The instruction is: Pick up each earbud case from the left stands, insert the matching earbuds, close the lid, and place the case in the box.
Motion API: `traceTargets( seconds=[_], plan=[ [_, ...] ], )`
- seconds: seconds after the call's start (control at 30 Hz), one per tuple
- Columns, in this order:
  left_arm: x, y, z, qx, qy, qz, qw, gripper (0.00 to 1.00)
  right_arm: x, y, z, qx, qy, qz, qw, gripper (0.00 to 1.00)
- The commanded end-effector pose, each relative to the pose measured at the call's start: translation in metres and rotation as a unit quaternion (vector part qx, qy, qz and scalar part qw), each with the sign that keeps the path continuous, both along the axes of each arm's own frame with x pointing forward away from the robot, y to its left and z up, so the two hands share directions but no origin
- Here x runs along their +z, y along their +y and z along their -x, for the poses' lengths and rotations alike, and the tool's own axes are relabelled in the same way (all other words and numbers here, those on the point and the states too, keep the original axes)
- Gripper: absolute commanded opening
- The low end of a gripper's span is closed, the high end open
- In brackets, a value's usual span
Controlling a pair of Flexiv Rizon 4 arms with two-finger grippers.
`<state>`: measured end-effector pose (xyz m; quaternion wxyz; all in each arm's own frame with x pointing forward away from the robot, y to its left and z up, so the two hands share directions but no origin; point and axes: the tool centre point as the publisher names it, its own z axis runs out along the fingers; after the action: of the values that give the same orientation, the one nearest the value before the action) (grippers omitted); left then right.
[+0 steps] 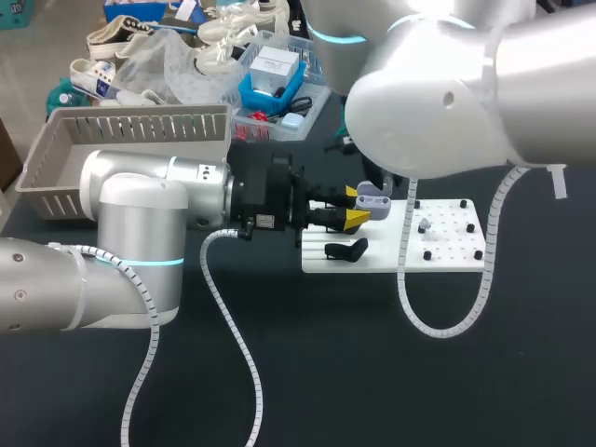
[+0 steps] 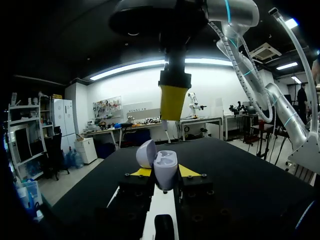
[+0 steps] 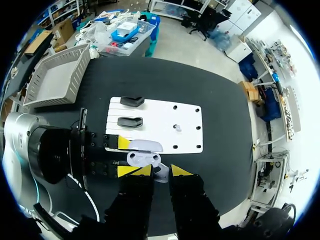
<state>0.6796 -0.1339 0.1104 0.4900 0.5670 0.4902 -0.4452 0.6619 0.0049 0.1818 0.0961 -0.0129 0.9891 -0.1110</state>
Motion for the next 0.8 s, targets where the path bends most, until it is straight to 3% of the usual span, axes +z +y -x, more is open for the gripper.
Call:
traceTargets(
  seconds=[0.03,0.37,0.57,0.8],
  plan=[
    [-0.0005,-0.0005,-0.0004,0.000,0.000,0.000,1.000,0.00,-0.0011,-0.0015,0.0024,-0.006,-0.006,-0.002,1.000,0.00],
    [-0.0005,-0.0005,-0.0004,0.000,0.000,0.000,1.000,0.00,-0.0011,-0.0015,0.0024,-0.006,-0.006,-0.002,1.000,0.00],
    [-0.0005,-0.0005,-0.0004,0.000,0.000,0.000,1.000,0.00,-0.0071,-0.0027,0.0004,-0.022,0.018,-0.008,1.000,0.00],
    [-0.0005,-0.0005,-0.0004,0.000,0.000,0.000,1.000,0.00,-0.0103,-0.0012,0.0020,-0.022,0.021,-0.005,1.000,0.00]
  ],
)
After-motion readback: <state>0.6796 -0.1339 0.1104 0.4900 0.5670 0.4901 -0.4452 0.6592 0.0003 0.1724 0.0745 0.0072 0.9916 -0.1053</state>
